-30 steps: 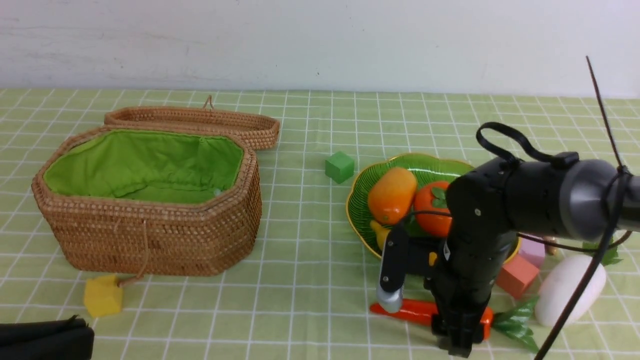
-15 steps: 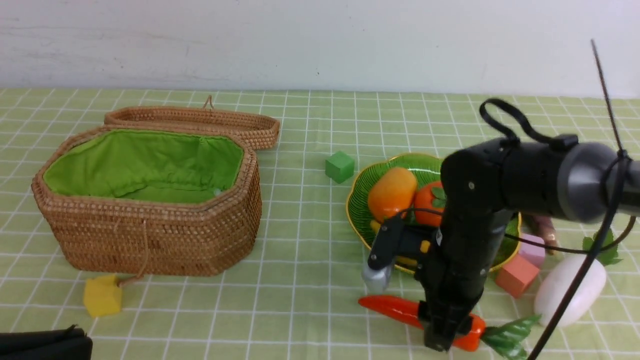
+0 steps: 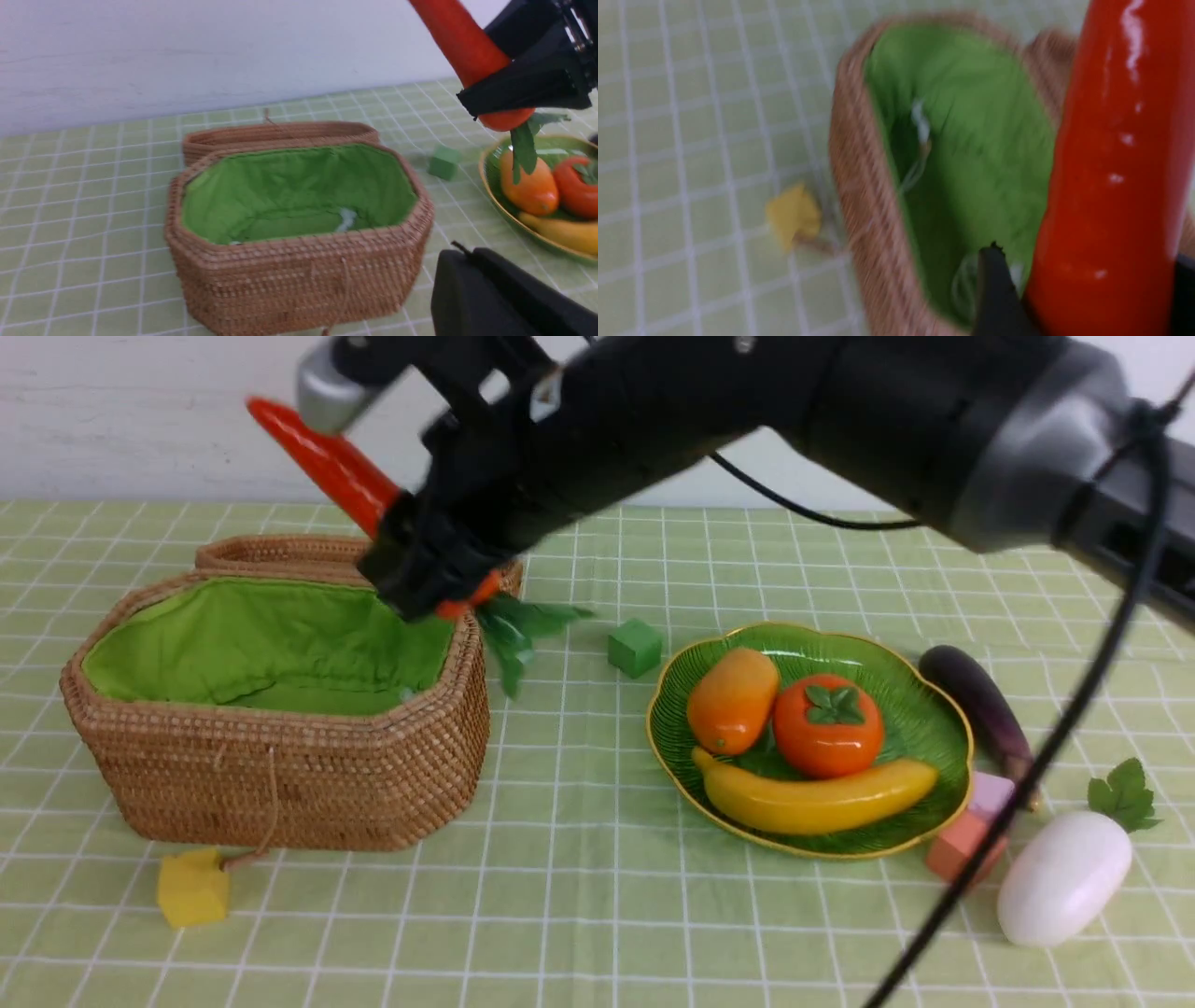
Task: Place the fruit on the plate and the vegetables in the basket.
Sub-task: Use the right arm to grab a carrot and put it into the left basket, then take a daikon with your right arm and place it on the basket on the left, then grab an eggplant with your right arm and place it in the basket on the left.
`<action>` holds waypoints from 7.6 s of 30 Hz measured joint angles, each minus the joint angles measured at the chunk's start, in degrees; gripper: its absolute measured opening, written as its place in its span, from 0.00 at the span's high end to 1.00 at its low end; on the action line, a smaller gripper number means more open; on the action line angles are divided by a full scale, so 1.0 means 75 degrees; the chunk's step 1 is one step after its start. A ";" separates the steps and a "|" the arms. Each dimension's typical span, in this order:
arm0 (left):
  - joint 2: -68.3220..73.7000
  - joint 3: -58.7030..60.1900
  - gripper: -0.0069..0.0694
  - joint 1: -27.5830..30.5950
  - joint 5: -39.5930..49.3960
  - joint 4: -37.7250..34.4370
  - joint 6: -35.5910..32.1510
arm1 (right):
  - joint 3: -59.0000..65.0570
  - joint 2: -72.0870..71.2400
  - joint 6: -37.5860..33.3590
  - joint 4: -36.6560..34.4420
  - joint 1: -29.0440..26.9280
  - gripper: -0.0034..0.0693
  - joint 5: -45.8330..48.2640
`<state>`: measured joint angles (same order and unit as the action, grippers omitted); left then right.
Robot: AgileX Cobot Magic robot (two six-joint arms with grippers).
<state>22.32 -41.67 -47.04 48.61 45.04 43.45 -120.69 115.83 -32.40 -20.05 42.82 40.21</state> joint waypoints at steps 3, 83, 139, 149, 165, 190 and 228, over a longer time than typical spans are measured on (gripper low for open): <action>-0.0009 -0.0018 0.93 0.0000 0.0137 0.0413 0.0528 | -0.0907 0.0879 -0.0162 -0.0291 0.0000 0.45 -0.0766; -0.0009 -0.0009 0.93 0.0000 -0.0537 -0.6885 -0.5747 | 0.8443 -0.1873 0.7643 0.1788 -0.5855 0.21 -0.0590; -0.0619 -0.0016 0.93 0.0000 0.0148 -0.3145 -0.2603 | -0.2964 0.0672 0.3147 0.2271 -0.0019 0.54 0.4111; -0.0611 -0.0016 0.92 0.0000 -0.0042 -0.6847 -0.5594 | 0.0478 -0.1934 0.4529 0.3748 -0.1788 0.97 0.4195; -0.0611 -0.0016 0.92 0.0000 -0.0119 -0.7113 -0.5978 | 0.5307 -0.1440 0.4514 0.1786 -0.6093 0.29 0.1570; -0.0611 -0.0016 0.92 0.0000 -0.0370 -0.7118 -0.5866 | 0.5302 0.0261 0.3957 0.1837 -0.6094 0.56 -0.0960; -0.0611 -0.0016 0.92 0.0000 -0.0005 -0.1166 -0.0690 | -0.0870 0.1637 0.0184 -0.1871 -0.0063 0.39 -0.1332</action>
<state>17.74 -41.79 -47.04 48.57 36.30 38.27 -127.21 128.11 -31.02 -34.08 42.35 30.23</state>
